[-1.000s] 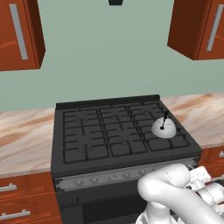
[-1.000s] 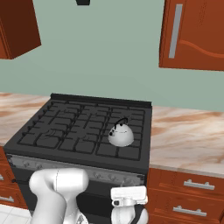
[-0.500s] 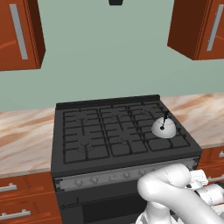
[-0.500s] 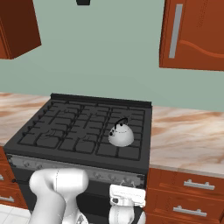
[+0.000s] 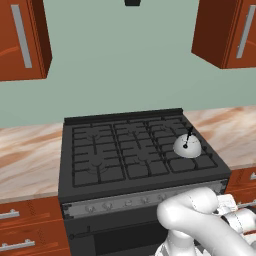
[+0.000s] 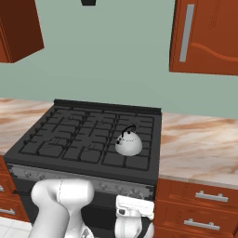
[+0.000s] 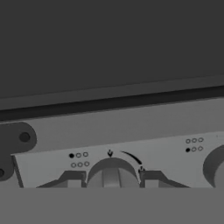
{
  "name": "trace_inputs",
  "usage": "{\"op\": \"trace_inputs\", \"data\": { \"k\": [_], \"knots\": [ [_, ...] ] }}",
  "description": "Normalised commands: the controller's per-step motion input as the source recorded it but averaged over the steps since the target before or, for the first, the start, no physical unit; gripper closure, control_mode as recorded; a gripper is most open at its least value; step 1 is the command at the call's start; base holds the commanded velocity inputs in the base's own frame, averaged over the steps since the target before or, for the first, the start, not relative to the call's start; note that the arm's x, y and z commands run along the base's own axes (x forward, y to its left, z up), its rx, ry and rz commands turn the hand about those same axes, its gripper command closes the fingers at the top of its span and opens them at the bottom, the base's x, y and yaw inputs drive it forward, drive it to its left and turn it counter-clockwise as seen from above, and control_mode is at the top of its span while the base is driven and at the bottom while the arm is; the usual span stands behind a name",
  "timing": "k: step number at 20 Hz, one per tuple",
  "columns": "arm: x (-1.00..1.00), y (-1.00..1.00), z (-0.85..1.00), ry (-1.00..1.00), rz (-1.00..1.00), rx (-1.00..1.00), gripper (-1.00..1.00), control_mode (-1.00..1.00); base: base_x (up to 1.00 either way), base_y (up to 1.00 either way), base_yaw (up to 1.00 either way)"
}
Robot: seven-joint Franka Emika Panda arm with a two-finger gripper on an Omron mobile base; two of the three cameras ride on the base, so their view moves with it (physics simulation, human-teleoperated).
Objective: The kettle is done boiling. Turn off the stove, then wait for 300 timesteps before moving the kettle to the dining table.
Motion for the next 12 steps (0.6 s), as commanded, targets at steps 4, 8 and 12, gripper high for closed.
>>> {"op": "trace_inputs", "data": {
  "k": [4,8,12],
  "knots": [
    [-0.07,0.00,0.00,0.00,-0.01,0.00,-1.00,-1.00,0.00,0.00,0.00],
    [-0.33,0.00,0.00,-0.01,-0.03,0.01,-1.00,-1.00,0.00,0.00,0.00],
    [-0.36,0.00,0.00,-0.02,-0.03,0.00,-1.00,-1.00,0.00,0.00,0.00]
  ]
}}
